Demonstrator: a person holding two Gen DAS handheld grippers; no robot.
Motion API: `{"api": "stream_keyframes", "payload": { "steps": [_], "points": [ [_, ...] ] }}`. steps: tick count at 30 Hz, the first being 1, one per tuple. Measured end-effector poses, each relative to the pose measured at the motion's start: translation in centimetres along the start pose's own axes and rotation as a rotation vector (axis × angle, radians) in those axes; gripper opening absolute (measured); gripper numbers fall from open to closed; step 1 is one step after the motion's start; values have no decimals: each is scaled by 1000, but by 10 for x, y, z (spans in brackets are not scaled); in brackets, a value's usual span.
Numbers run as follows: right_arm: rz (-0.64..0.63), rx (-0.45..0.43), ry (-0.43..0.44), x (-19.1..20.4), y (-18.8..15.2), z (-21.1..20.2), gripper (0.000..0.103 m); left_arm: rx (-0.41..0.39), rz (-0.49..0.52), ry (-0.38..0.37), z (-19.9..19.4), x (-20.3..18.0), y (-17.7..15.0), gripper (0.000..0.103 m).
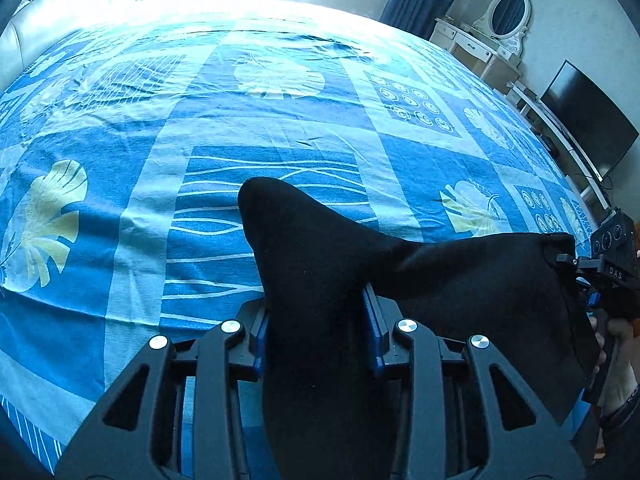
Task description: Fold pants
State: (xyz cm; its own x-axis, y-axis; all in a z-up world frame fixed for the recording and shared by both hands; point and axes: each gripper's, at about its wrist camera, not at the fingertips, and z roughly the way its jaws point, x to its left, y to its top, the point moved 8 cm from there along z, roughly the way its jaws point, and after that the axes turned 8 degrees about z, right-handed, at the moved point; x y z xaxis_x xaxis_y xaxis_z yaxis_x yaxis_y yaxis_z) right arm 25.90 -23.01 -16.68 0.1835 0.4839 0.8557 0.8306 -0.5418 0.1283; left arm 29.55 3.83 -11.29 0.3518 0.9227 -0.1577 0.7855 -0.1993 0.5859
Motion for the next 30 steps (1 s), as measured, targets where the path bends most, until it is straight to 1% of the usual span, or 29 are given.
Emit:
{"api": "stream_keyframes", "payload": {
  "steps": [3, 10, 25, 28, 30],
  "points": [
    [23, -10, 27, -7, 0, 2, 34, -13, 3, 2, 2, 1, -2, 40],
    [26, -11, 36, -7, -1, 4, 34, -18, -24, -18, 6, 4, -4, 44],
    [37, -7, 41, -11, -3, 3, 34, 9, 10, 30, 6, 2, -2, 45],
    [57, -2, 49, -10, -4, 2, 37, 24, 14, 47, 5, 2, -2, 50],
    [76, -2, 50, -8, -5, -2, 44, 28, 18, 73, 2, 4, -1, 63]
  ]
}}
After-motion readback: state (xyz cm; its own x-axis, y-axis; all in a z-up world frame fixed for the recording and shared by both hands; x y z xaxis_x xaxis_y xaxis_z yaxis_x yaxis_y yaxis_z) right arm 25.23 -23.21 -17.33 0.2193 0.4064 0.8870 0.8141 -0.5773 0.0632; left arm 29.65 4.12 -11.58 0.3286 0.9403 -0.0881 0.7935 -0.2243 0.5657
